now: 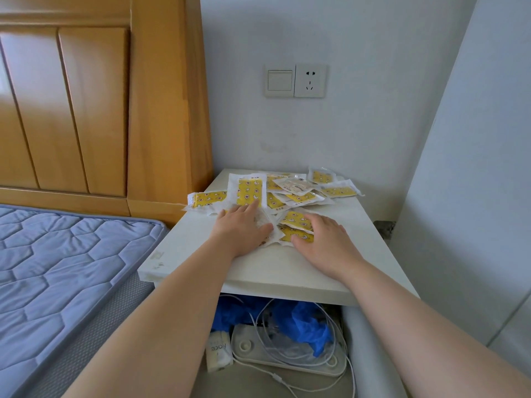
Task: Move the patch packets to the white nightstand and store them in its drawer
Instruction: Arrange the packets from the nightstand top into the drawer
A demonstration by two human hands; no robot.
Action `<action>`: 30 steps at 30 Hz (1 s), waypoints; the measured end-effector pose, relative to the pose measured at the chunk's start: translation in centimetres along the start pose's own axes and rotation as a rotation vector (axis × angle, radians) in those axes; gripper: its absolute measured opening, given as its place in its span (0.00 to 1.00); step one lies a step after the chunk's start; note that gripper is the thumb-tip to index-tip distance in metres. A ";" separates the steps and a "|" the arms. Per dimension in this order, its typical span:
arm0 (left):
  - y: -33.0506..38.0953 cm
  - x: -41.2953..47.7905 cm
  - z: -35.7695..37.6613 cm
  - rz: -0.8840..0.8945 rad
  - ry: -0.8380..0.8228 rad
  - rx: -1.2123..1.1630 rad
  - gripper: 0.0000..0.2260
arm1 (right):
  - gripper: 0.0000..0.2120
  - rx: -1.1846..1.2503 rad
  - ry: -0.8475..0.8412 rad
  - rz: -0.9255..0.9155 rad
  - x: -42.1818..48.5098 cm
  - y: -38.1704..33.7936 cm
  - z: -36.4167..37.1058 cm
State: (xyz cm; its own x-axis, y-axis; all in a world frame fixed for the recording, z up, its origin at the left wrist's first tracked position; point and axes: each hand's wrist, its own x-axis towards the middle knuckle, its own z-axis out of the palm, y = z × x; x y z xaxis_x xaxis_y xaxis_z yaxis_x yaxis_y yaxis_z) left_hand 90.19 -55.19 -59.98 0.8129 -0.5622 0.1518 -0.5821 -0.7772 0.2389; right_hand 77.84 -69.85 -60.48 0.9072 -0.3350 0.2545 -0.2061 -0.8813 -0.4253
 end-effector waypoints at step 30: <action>0.0 -6.0 -0.1 0.226 0.054 -0.090 0.31 | 0.19 -0.139 0.157 0.048 0.0 0.0 -0.2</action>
State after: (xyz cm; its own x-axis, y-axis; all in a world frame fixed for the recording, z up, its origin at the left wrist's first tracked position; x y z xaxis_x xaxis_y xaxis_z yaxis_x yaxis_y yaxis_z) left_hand 85.28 -51.79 -60.81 0.6633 -0.7012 0.2613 -0.7474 -0.6039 0.2769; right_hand 77.82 -69.90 -60.30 0.8292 -0.4160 0.3734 -0.3064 -0.8969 -0.3189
